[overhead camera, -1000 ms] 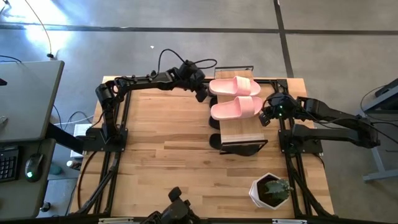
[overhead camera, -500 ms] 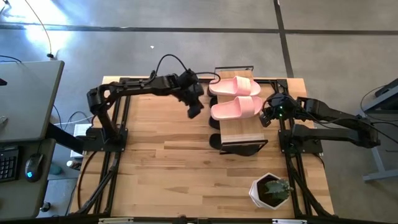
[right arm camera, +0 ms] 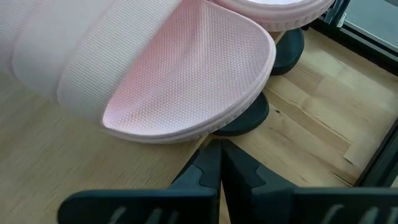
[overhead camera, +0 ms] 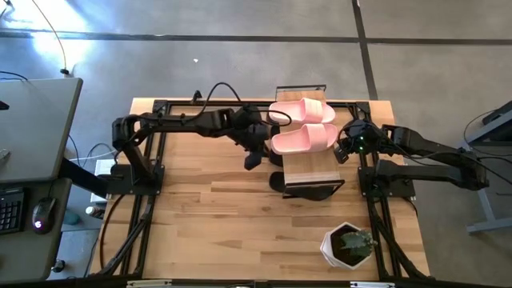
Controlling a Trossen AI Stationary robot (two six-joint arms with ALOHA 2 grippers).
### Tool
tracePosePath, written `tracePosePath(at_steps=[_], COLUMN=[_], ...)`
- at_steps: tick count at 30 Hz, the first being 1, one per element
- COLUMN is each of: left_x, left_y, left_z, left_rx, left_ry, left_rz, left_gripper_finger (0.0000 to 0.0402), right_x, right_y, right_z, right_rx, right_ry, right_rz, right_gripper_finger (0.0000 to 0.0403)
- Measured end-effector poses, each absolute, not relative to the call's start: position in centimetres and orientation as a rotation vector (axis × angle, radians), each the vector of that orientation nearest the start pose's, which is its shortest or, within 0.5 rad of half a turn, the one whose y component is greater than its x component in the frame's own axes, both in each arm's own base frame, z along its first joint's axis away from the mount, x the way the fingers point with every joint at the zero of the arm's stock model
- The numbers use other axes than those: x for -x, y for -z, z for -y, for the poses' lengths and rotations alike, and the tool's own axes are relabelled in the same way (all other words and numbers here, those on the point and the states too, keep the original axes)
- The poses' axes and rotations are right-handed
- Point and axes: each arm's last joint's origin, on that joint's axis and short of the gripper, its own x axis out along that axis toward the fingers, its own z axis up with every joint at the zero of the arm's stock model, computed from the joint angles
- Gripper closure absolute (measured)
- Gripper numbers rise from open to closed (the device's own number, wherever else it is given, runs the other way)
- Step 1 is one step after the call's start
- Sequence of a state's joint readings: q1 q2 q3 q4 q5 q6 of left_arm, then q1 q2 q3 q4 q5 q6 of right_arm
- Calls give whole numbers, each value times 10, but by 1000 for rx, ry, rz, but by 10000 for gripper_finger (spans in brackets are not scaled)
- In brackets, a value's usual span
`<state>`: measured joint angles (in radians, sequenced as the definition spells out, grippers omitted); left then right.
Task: Pick and place slides into the shelf
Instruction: Adjust the pink slides on the shelf
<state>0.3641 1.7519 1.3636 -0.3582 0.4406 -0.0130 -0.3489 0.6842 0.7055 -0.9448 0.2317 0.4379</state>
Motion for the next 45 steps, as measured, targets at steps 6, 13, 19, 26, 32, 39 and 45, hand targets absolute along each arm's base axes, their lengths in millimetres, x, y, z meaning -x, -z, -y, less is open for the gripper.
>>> tracePosePath(at_steps=[6,13,19,26,32,39,45], left_x=[-369,-377,-378,-377,-374,-368,-368], left_y=[-248,-238,-239,-239,-239,-239,-239], left_z=[-131,-134,-136,-138,-147,-163,-162], left_rx=[309,290,279,281,286,300,303], left_ry=[-15,-48,-77,-92,-169,-214,-203], left_rz=[-733,-724,-713,-710,-711,-699,-698], left_gripper_finger=[401,401,401,401,401,401,401], right_x=[-108,-109,-109,-110,-111,-111,-111], right_y=[-259,-259,-259,-260,-260,-261,-261], right_z=[46,47,46,46,47,47,47], right_rx=[-447,-447,-443,-441,-442,-436,-423], right_ry=[735,734,718,705,702,689,704], right_rz=[-803,-798,-802,-793,-787,-781,-777], right_gripper_finger=[403,403,403,403,403,403,403])
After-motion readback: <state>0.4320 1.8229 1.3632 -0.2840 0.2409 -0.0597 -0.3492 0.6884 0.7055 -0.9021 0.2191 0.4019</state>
